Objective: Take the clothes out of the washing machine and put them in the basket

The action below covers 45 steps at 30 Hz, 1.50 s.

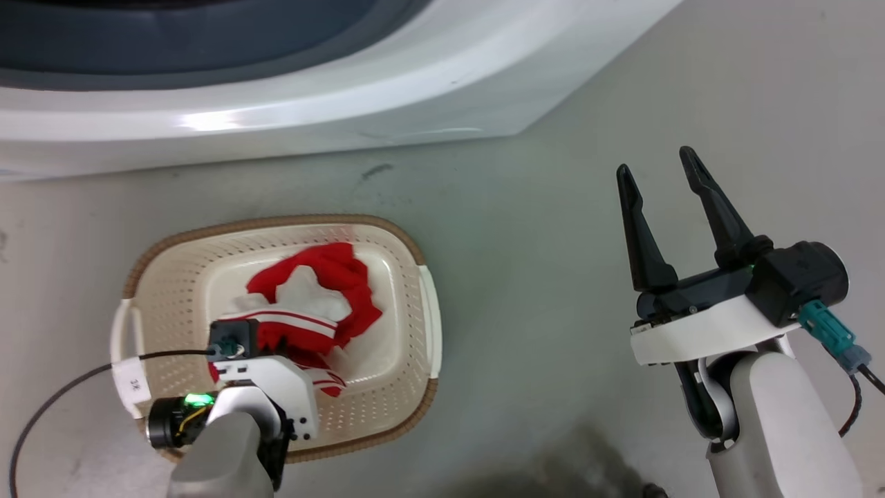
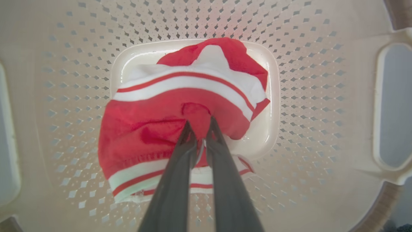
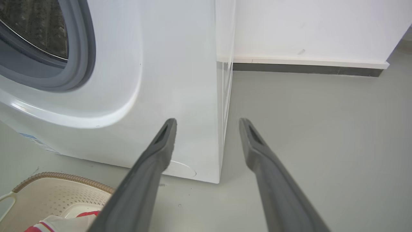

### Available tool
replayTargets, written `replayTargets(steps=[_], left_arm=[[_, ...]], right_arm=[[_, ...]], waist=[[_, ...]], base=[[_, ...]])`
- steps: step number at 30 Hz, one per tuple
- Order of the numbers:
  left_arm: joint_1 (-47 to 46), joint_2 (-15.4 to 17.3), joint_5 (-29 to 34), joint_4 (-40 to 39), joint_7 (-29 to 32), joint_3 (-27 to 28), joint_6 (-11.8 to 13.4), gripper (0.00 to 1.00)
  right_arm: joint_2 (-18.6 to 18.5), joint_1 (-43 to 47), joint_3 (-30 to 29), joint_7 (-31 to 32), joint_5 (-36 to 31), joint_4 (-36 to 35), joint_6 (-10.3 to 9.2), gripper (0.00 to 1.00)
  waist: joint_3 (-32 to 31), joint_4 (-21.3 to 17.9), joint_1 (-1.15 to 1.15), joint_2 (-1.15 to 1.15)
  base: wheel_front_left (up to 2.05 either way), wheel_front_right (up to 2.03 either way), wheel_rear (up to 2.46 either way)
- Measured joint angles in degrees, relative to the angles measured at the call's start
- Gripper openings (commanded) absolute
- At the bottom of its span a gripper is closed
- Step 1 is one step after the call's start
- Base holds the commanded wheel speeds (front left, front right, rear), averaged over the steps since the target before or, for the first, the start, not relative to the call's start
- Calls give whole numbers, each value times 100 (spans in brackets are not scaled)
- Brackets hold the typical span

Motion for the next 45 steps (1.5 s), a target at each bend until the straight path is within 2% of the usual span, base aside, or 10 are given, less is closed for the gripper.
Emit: replayTargets(steps=[11,12,13,14,20,31,38,45], left_arm=[[-321,151,-40,497,294,-48,53,0],[-322,155,-43,515,357,-56,29,8],[-320,151,-47,536,366,-67,24,46],[-318,137,-59,543,365,-68,22,100],[-163,25,-194,569,200,-53,-30,100],[597,-220,-366,268,-208,0,-169,100],[1285,-294,-357,-1066,-224,247,-21,100],[1879,-331,57,-2802,-225,403,182,100]], right_arm=[[-1,-227,48,-112,97,158,0,100],[-1,-231,46,-121,97,190,0,100],[0,-244,46,-129,96,230,0,100],[-1,-261,44,-132,96,267,0,100],[1,-204,2,-146,23,409,0,100],[3,589,-360,-116,-192,500,0,100],[3,1032,-612,108,-260,256,0,100],[4,1354,-790,316,-312,-38,0,100]], waist=[[613,-330,0,0],[607,-333,0,0],[585,-329,0,0],[548,-321,0,0],[94,-242,-1,0],[-1341,12,-2,0],[-2123,282,-3,0],[-2554,611,-3,0]], base=[[0,0,0],[0,0,0],[0,0,0],[0,0,0],[0,0,0],[0,0,0],[0,0,0],[0,0,0]])
